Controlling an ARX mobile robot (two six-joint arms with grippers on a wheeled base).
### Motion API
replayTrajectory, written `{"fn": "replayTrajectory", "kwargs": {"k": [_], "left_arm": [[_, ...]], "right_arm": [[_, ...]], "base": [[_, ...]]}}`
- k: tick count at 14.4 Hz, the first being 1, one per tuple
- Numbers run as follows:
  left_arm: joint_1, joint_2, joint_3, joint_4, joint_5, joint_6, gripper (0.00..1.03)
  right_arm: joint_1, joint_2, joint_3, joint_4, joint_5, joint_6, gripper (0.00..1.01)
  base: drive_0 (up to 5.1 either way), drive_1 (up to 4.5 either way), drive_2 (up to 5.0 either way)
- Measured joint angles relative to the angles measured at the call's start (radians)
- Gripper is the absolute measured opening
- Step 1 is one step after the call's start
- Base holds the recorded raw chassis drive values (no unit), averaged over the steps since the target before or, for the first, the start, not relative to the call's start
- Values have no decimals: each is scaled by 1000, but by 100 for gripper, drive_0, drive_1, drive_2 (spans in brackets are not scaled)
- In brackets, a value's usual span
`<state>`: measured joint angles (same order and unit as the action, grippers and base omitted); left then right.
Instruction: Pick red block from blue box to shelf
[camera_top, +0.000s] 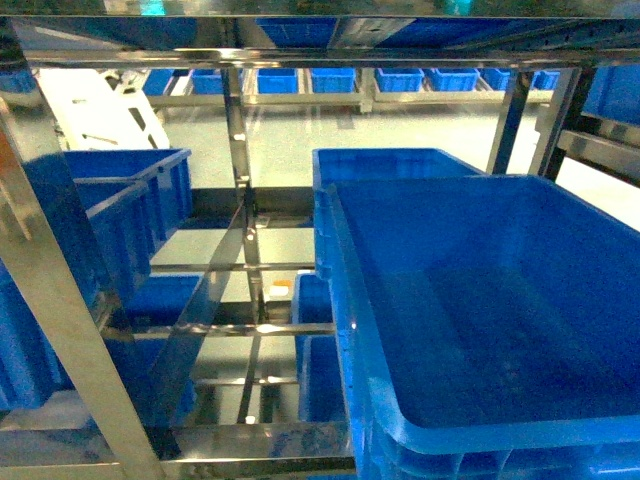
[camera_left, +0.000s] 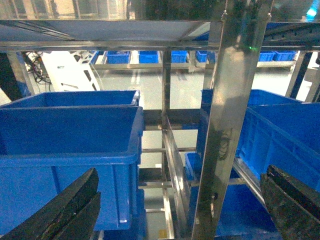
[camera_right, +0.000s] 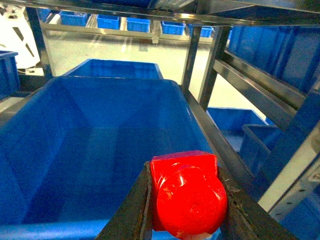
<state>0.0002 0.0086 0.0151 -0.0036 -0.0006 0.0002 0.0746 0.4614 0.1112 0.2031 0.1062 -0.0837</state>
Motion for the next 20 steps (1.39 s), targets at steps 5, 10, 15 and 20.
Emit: {"fn": "replayTrajectory", "kwargs": {"k": [5, 10, 15, 20], "left_arm": [[0, 0, 0, 0, 0, 0, 98], [0, 0, 0, 0, 0, 0, 98], [0, 0, 0, 2, 0, 0, 98], [0, 0, 0, 0, 0, 0, 98]], "right_arm": [[39, 797, 257, 365, -56, 122, 28], [70, 1100, 359, 405, -36, 179, 71], [118, 795, 114, 718, 75, 109, 83], [35, 566, -38, 738, 7, 91, 24]], "base": [[0, 0, 0], [0, 0, 0], [0, 0, 0], [0, 0, 0]]}}
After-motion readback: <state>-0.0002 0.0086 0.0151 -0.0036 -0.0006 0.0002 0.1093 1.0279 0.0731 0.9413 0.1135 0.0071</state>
